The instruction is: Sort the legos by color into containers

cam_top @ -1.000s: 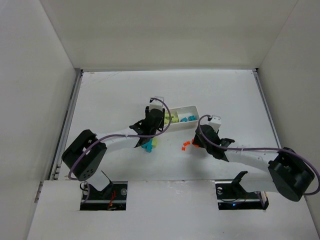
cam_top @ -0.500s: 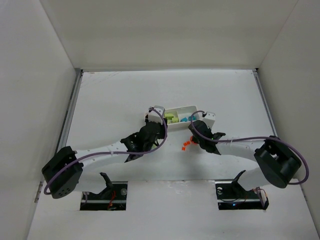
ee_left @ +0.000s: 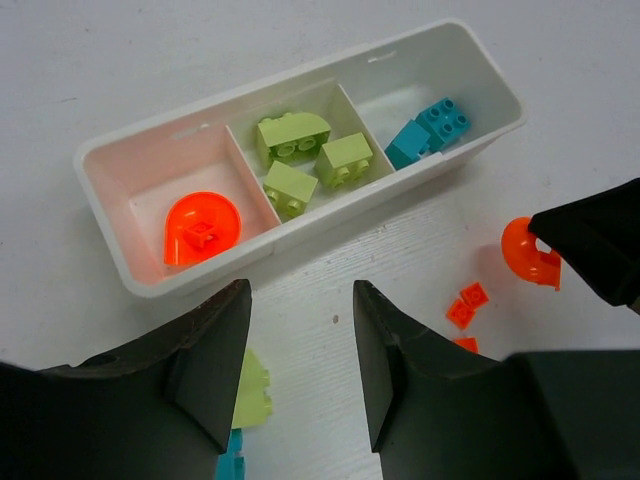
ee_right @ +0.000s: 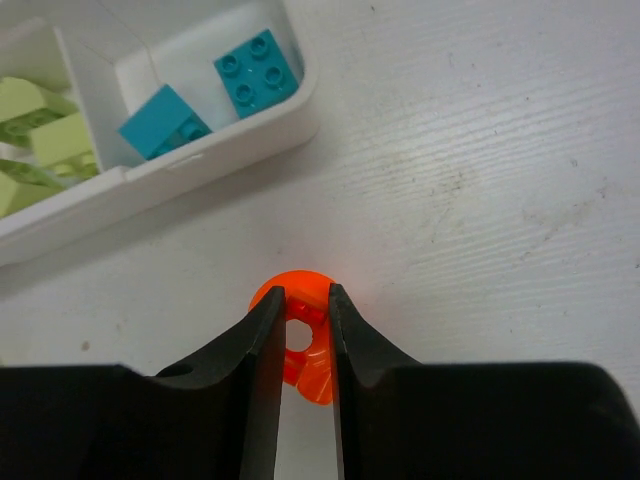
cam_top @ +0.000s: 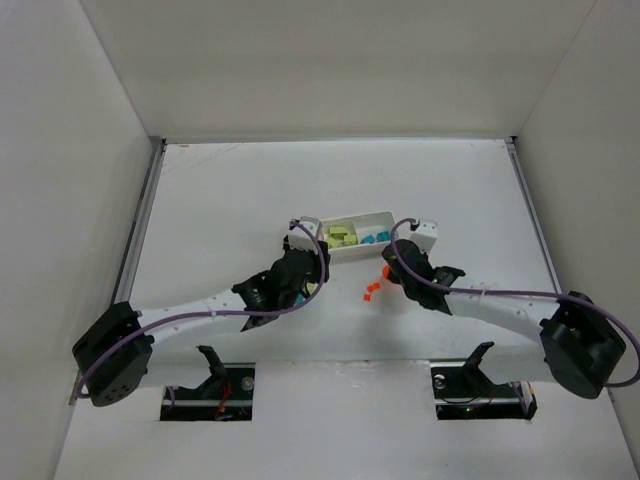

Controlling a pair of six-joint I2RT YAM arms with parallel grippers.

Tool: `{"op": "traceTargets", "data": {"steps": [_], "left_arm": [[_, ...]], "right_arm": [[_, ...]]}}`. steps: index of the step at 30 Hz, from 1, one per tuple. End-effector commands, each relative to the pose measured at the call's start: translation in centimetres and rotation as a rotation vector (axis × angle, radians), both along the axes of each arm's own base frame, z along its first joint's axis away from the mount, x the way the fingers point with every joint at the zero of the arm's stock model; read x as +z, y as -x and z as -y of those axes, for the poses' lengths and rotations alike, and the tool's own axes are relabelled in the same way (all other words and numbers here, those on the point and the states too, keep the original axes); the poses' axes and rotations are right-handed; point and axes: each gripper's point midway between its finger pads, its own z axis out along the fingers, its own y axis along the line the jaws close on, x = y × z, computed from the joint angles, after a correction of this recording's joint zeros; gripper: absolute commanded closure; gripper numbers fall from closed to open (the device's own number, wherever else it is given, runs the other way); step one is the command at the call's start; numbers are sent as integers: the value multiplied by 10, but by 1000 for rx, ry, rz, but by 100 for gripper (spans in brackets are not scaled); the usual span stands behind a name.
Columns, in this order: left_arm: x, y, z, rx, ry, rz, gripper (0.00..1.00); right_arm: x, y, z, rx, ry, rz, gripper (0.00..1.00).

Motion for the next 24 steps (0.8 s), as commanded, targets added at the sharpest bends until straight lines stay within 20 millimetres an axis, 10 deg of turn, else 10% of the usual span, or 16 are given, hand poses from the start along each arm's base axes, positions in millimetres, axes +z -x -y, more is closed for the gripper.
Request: {"op": "traceTargets", "data": {"steps": [1, 12, 16, 24], "left_arm": [[20, -2, -8, 34, 64, 42, 57], [60, -5, -89, 283, 271, 160, 51], [54, 1, -105, 319, 271, 155, 50], [41, 12, -100, 274, 239, 131, 50]], "right_arm": [[39, -6, -16, 34, -38, 78, 79], [115, -56, -156, 309, -261, 203, 78], [111, -79, -204, 389, -300, 199, 78], [89, -105, -236, 401, -275, 171, 76]]}}
